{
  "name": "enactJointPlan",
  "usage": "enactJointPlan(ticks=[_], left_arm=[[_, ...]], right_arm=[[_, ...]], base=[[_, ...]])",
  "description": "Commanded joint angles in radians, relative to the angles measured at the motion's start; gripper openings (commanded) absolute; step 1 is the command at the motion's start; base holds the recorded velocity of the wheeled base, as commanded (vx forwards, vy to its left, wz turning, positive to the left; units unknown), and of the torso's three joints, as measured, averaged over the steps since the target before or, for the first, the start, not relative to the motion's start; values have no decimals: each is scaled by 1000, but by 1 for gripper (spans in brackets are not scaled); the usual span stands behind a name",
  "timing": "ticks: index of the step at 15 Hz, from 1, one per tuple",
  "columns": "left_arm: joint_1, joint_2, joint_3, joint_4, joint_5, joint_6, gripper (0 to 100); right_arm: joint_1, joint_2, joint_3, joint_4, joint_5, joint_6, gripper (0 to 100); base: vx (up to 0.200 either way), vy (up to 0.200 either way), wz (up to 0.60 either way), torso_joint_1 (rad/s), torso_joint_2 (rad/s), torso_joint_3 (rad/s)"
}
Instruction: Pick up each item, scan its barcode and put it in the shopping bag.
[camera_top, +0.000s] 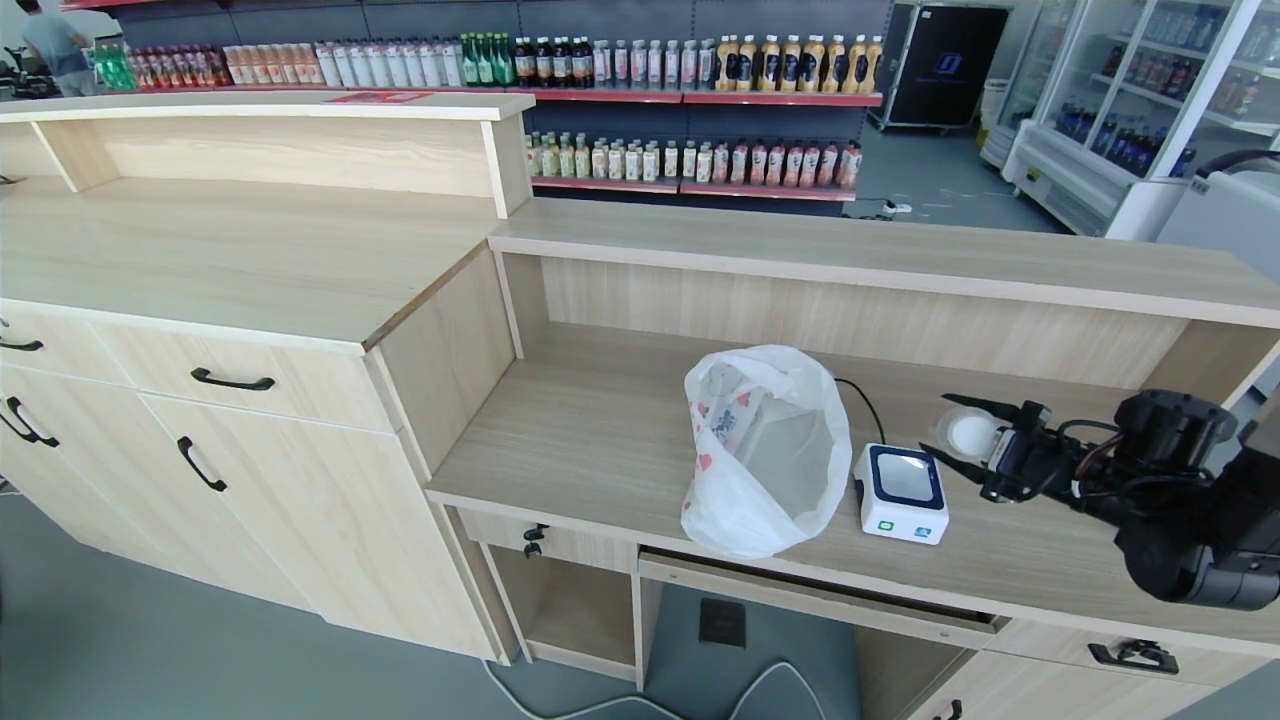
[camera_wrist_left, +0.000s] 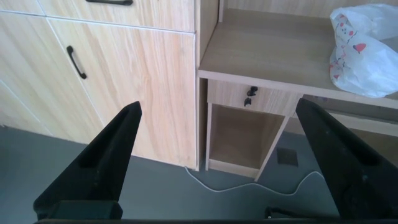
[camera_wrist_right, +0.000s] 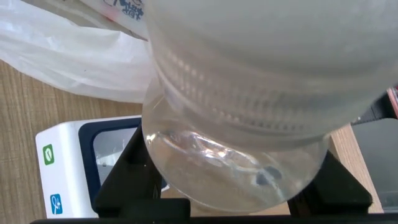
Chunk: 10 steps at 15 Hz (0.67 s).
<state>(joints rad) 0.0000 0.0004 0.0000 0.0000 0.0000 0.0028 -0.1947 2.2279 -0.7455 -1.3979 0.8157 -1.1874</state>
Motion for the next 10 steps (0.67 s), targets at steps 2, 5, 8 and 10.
enactJointPlan(ticks=[2,5,8,10], left_arm=[[0,0,0,0,0,0,100],[0,0,0,0,0,0,100],[0,0,0,0,0,0,100],[0,0,0,0,0,-1,100]], right_arm=[[3,19,-15,-4,0,0,0],[4,38,-17,-21,2,2,0],[9,47,-18,-23,3,0,0],[14,59,-26,-35,3,2,0]], base=[[0,0,0,0,0,0],[0,0,0,0,0,0],[0,0,0,0,0,0],[0,0,0,0,0,0]])
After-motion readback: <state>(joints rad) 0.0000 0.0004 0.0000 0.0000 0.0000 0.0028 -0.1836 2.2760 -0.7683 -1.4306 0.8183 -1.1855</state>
